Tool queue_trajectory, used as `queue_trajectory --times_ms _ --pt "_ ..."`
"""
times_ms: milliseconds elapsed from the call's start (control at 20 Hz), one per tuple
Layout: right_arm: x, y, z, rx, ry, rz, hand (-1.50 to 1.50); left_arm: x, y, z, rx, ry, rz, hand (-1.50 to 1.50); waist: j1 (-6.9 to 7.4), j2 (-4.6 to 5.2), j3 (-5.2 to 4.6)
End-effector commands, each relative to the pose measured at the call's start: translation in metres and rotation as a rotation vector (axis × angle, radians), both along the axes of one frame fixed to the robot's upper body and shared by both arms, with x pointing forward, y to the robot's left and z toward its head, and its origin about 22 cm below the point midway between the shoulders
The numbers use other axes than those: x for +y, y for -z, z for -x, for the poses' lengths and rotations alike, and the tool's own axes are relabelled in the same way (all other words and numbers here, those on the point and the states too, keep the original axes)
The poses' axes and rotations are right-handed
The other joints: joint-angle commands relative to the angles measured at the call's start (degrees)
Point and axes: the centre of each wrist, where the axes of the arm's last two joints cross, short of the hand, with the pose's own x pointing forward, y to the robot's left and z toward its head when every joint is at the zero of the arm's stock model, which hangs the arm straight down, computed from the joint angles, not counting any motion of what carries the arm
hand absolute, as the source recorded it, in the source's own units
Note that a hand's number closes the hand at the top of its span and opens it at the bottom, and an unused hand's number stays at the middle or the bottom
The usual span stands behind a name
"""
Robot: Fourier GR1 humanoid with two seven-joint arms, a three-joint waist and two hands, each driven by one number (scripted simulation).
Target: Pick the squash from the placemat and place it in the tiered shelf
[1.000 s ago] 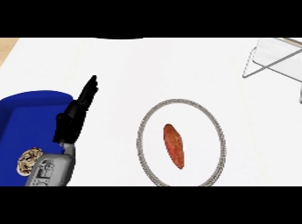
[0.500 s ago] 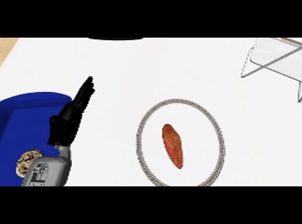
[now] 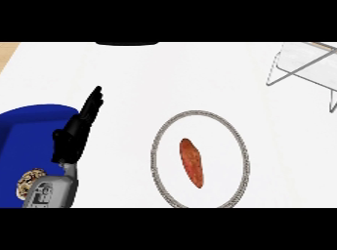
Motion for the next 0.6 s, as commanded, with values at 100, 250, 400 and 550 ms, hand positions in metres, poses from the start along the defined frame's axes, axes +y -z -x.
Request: queue_trajectory --times_ms 100,250,400,550 --pt "-0.023 -0.03 0.029 -0.198 0.08 -0.073 -1.5 0.012 0.004 0.004 0.003 -0.008 0.008 0.0 -0.82 -0.28 -0.01" --pt "-0.05 -0.05 0.058 -0.18 0.137 -0.12 -1.5 0.0 0.006 0.004 0.015 -0.012 0.0 0.0 -1.81 -0.61 -0.02" --pt "-0.049 -0.053 0.073 -0.127 0.132 -0.229 -1.5 -0.002 0.009 0.009 0.036 -0.041 -0.014 0.0 -2.78 -1.14 -0.07" --pt "-0.062 -0.046 0.095 -0.024 0.123 -0.277 -1.5 0.011 -0.004 0.007 0.026 -0.063 0.002 0.0 -3.68 -1.48 -0.03"
